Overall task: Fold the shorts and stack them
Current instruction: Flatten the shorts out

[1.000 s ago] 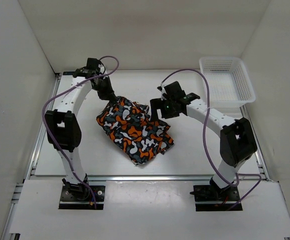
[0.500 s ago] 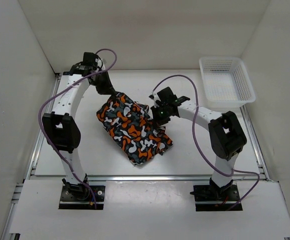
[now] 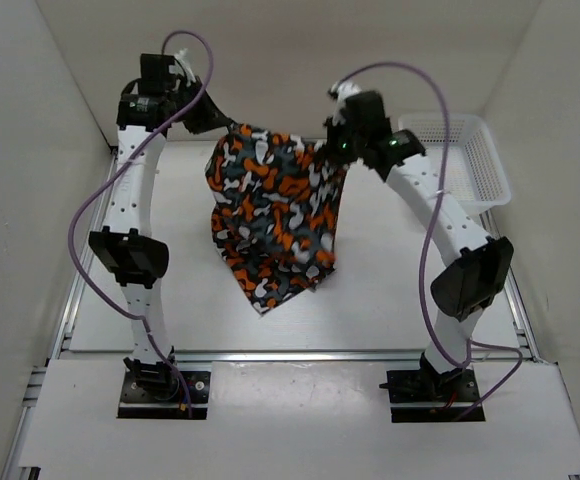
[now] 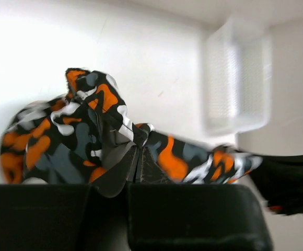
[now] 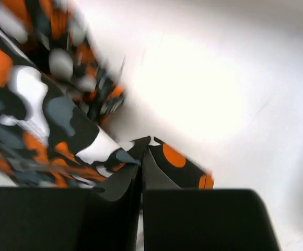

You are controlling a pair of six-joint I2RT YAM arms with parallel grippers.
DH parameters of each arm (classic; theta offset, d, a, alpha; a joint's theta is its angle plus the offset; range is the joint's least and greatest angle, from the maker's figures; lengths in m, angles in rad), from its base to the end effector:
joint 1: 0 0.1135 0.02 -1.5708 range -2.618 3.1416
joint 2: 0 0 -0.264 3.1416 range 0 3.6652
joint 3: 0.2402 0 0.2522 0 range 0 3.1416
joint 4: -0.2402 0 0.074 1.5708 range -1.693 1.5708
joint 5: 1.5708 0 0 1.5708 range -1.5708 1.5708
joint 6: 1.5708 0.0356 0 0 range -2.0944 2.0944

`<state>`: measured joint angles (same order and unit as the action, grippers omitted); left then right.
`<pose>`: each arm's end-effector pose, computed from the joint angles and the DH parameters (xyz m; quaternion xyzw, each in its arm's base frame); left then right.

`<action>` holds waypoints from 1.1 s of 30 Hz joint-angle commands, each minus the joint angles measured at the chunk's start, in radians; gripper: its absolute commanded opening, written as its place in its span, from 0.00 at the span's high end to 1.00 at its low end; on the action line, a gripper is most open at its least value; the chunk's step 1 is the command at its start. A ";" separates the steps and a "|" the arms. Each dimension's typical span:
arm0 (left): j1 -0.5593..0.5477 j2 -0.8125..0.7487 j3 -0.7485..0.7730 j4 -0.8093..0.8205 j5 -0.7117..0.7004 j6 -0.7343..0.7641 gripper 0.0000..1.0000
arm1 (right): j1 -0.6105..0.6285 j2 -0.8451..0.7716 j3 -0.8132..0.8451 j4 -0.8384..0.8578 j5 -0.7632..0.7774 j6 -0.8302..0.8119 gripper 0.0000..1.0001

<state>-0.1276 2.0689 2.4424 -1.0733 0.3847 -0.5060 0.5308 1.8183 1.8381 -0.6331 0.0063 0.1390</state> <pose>0.4289 -0.0685 0.4217 -0.0882 0.8892 -0.2937 0.3395 0.3606 0.2114 0.3712 -0.1713 0.8709 0.1488 0.4360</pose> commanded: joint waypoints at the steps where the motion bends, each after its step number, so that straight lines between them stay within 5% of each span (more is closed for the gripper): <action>1: 0.040 -0.019 0.203 0.028 0.068 -0.096 0.90 | -0.058 -0.013 0.289 -0.086 0.135 -0.052 0.99; 4: 0.066 -0.151 0.134 0.133 0.060 -0.130 0.90 | -0.058 -0.051 0.434 -0.099 0.164 -0.079 0.99; 8: 0.066 -0.341 -0.033 0.142 -0.003 -0.089 0.90 | -0.048 -0.225 0.328 -0.077 0.204 -0.102 0.99; 10: 0.057 -0.433 -0.159 0.151 -0.026 -0.071 0.90 | -0.026 -0.318 0.109 -0.011 0.228 -0.086 0.99; 14: -0.007 -0.776 -0.722 0.208 -0.069 -0.103 0.85 | -0.017 -0.652 -0.391 0.130 0.261 0.006 0.99; 16: -0.041 -0.884 -0.921 0.234 -0.056 -0.112 0.37 | -0.017 -0.776 -0.623 0.142 0.285 0.054 0.96; 17: -0.041 -0.961 -1.063 0.234 -0.056 -0.112 0.16 | -0.017 -0.806 -0.675 0.130 0.285 0.091 0.67; 18: -0.041 -0.990 -1.110 0.234 -0.070 -0.112 0.03 | -0.017 -0.830 -0.716 0.116 0.285 0.108 0.58; 19: -0.018 -1.012 -1.138 0.214 -0.084 -0.100 0.00 | -0.017 -0.859 -0.765 0.075 0.306 0.123 0.55; 20: 0.029 -1.024 -1.139 0.191 -0.093 -0.088 0.00 | -0.017 -0.869 -0.766 0.053 0.307 0.152 0.43; 22: 0.042 -1.033 -1.116 0.149 -0.156 -0.065 0.05 | -0.017 -0.878 -0.766 0.020 0.307 0.166 0.41; 23: 0.054 -1.033 -1.102 0.112 -0.180 -0.048 0.42 | -0.017 -0.878 -0.752 -0.002 0.307 0.175 0.41; 25: 0.054 -1.006 -1.102 0.084 -0.228 -0.048 0.89 | -0.017 -0.869 -0.732 -0.013 0.298 0.197 0.61; 27: 0.054 -0.988 -1.143 0.056 -0.212 -0.057 0.90 | -0.017 -0.869 -0.717 -0.046 0.273 0.226 0.90; 31: 0.054 -1.019 -1.311 0.070 -0.147 -0.091 0.90 | -0.017 -0.847 -0.717 -0.095 0.181 0.263 0.99; 33: 0.054 -1.030 -1.399 0.094 -0.101 -0.106 0.76 | -0.017 -0.824 -0.761 -0.106 0.115 0.252 0.99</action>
<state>-0.0761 1.0618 1.1374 -0.9588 0.2317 -0.5873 0.5117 0.9771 1.0882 -0.6998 0.2188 0.3676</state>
